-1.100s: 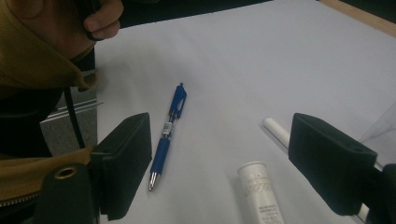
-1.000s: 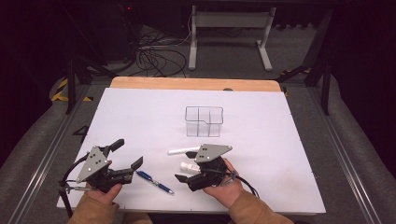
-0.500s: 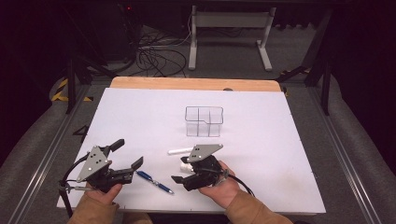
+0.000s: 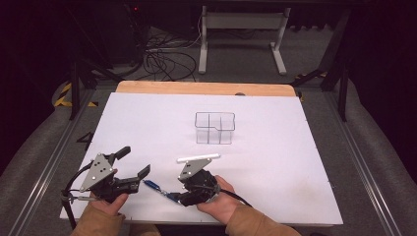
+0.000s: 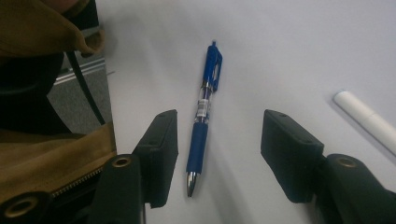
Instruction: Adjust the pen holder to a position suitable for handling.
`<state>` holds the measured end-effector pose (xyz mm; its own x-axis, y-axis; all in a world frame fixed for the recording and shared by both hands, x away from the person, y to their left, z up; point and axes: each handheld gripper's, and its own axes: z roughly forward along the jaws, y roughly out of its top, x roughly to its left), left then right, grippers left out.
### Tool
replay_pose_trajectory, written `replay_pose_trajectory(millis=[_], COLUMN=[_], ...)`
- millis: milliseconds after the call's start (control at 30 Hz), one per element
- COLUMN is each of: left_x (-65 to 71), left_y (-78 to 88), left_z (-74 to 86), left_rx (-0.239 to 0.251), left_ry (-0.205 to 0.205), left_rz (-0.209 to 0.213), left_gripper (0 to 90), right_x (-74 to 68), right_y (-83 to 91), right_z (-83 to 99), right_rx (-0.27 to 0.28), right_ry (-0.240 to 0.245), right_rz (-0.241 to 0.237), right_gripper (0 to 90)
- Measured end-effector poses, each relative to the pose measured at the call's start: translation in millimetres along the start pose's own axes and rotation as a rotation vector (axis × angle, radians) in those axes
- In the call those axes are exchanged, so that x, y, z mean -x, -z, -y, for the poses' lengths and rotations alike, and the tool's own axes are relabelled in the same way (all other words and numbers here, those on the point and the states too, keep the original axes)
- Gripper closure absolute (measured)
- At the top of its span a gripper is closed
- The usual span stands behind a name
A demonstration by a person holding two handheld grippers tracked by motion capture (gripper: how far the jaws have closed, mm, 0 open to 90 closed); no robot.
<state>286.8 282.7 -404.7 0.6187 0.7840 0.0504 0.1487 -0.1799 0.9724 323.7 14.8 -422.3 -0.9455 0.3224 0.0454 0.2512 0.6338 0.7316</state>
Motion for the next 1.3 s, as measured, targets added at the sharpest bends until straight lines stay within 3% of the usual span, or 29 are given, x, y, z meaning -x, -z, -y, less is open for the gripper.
replay_pose_trajectory(millis=[800,933,1300], left_x=[-2.0,-1.4,-1.5], left_y=[-2.0,-2.5,-3.4], left_z=[2.4,2.4,2.5], left_rx=[-0.011,-0.01,-0.013], left_ry=[-0.001,0.0,-0.001], left_rz=[-0.004,-0.002,0.0], left_gripper=[14.7,14.7,14.8], right_x=[-17.1,-18.5,-25.0], right_y=[-27.6,-33.7,-41.2], right_z=[0.0,1.8,3.2], right_rx=[-0.143,-0.167,-0.191], right_ry=[0.023,0.015,0.007], right_rz=[0.026,0.059,0.098], right_gripper=[61.9,65.7,68.4])
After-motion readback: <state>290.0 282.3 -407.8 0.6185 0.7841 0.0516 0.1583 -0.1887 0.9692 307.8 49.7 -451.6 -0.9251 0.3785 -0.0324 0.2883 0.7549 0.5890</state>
